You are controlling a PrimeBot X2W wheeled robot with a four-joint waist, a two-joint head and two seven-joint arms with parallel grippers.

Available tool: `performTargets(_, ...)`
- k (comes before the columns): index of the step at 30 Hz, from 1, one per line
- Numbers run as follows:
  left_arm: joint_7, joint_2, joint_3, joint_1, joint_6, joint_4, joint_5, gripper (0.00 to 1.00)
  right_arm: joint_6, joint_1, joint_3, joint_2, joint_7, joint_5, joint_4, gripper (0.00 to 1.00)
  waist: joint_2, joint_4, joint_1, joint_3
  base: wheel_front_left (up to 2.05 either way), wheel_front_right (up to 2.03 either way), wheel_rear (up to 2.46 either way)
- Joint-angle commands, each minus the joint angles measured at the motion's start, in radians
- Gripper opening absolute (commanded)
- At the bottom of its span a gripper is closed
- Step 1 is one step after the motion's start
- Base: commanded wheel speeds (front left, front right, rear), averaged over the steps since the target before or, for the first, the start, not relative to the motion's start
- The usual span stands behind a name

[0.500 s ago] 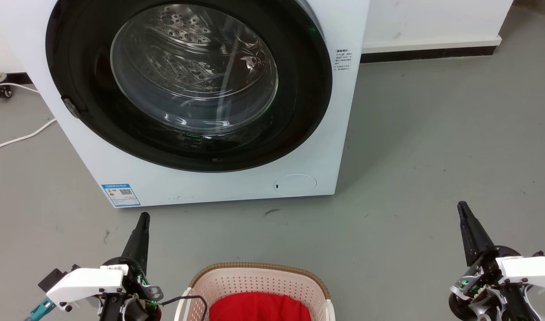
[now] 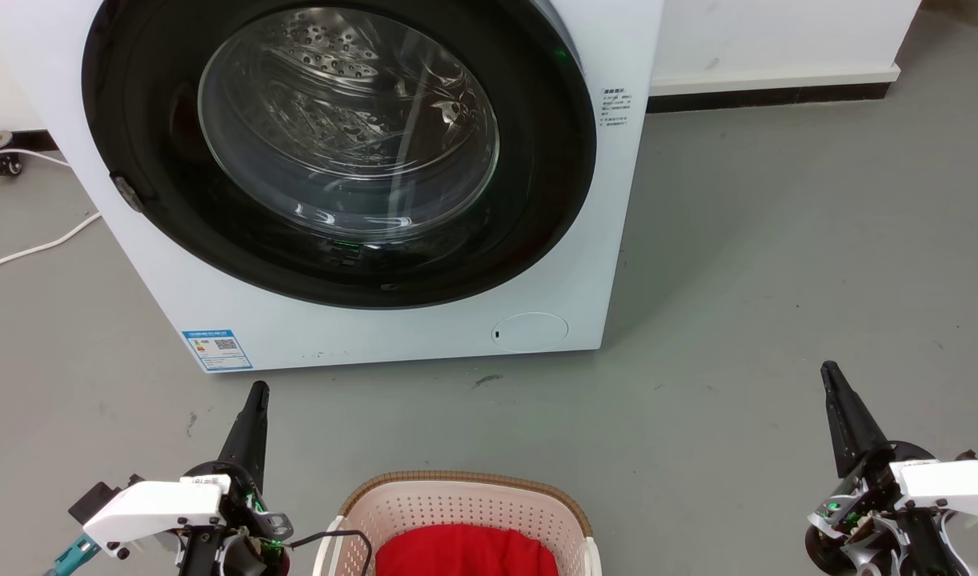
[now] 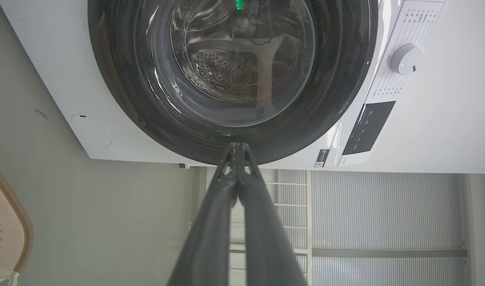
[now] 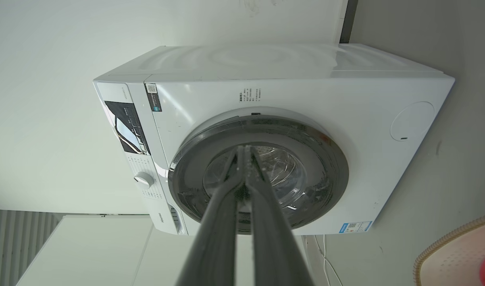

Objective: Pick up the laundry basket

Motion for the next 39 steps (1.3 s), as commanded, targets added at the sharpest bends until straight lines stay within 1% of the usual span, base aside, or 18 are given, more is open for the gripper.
performTargets(1, 0.002, -0.001, 0.002, -0.009, -0.005, 0.0, -0.002, 0.0, 0.0, -0.01, -0.001, 0.0, 0.001, 0.004, 0.001, 0.0, -0.0001, 0.0, 0.0, 0.0, 0.0, 0.0, 0.0)
performTargets(17, 0.002, -0.001, 0.002, -0.009, -0.005, 0.0, -0.002, 0.0, 0.0, -0.01, -0.001, 0.0, 0.001, 0.004, 0.001, 0.0, -0.0001, 0.0, 0.0, 0.0, 0.0, 0.0, 0.0)
performTargets(18, -0.002, 0.0, -0.001, 0.001, 0.0, 0.001, 0.0, 0.0, 0.0, 0.001, 0.001, 0.0, -0.002, -0.001, 0.001, 0.0, -0.0001, 0.0, 0.0, 0.0, 0.0, 0.0, 0.0)
performTargets(19, -0.001, -0.001, -0.002, 0.007, 0.001, 0.011, 0.0, 1.0, 0.0, 0.008, 0.001, 0.0, -0.001, -0.001, 0.011, 1.0, -0.0001, 0.0, 0.0, 0.0, 0.0, 0.0, 0.0)
performTargets(24, -0.019, -0.002, -0.01, 0.014, 0.001, 0.007, 0.009, 1.0, 0.0, 0.016, 0.004, 0.001, -0.019, -0.016, 0.013, 1.0, -0.0001, 0.0, 0.0, 0.001, 0.0, 0.0, 0.0)
performTargets(29, -0.044, -0.002, -0.014, 0.015, 0.001, -0.008, 0.079, 1.0, 0.0, 0.018, 0.002, 0.001, -0.044, -0.083, -0.002, 1.0, -0.0001, 0.001, 0.0, 0.001, 0.0, 0.0, 0.0)
performTargets(36, -0.077, -0.001, -0.005, 0.015, 0.003, -0.04, 0.205, 1.0, 0.0, 0.024, 0.007, 0.001, -0.077, -0.25, -0.039, 1.0, -0.0001, 0.001, 0.0, 0.003, 0.0, 0.0, 0.0)
performTargets(37, -0.091, -0.001, -0.006, 0.017, 0.01, -0.056, 0.266, 1.0, 0.0, 0.028, 0.013, 0.001, -0.091, -0.331, -0.056, 1.0, -0.0001, 0.0, 0.0, 0.003, 0.0, 0.0, 0.0)
performTargets(39, -0.099, -0.001, -0.009, 0.018, 0.016, -0.064, 0.306, 1.0, 0.0, 0.031, 0.017, 0.0, -0.099, -0.383, -0.067, 1.0, -0.0001, 0.0, 0.0, 0.004, 0.0, 0.0, 0.0)
